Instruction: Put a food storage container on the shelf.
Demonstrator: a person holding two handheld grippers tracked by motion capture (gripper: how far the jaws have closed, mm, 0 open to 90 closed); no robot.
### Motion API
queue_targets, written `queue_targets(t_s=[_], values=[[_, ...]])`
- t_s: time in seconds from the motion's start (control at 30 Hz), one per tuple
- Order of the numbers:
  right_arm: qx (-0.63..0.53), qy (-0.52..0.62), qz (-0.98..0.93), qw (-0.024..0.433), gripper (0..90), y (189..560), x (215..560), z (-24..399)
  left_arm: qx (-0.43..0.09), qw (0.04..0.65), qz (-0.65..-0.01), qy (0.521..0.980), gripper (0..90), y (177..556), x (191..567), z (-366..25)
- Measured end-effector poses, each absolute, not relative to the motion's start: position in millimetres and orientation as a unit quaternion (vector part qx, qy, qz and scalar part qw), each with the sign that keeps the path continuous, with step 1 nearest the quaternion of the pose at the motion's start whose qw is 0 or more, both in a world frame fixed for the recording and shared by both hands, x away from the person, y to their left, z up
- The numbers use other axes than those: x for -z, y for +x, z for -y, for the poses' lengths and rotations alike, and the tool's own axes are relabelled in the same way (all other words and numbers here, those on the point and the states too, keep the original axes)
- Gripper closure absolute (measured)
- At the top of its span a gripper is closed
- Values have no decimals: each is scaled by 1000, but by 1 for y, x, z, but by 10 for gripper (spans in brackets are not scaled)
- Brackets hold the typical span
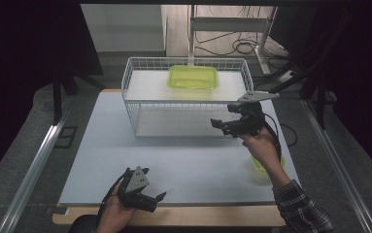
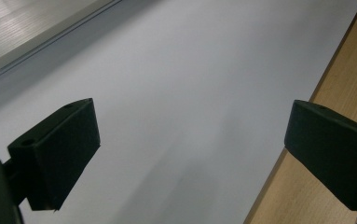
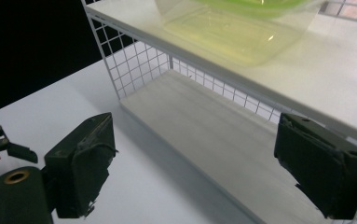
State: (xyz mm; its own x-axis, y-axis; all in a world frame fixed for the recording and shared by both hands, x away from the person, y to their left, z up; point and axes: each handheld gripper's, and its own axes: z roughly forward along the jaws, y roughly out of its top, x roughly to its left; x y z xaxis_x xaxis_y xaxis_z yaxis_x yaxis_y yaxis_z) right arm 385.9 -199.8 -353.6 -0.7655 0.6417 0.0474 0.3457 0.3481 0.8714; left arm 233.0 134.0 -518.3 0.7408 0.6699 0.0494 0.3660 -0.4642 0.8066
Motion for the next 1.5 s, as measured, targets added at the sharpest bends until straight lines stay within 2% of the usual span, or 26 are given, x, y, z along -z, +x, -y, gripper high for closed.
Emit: queue_targets(t_s=[0.57,0.8,0.97,1.5], values=[[-482,333,-798,143,80,350,392,229,-181,409,-307,840,30,233,519,-132],[-470,324,-803,170,78,335,407,234,-175,405,-302,845,29,233,520,-130],[-470,325,-803,169,74,325,419,234,-176,406,-306,843,28,233,519,-132],[-416,351,-823,160,62,315,470,238,-185,396,-310,845,24,233,520,-135]])
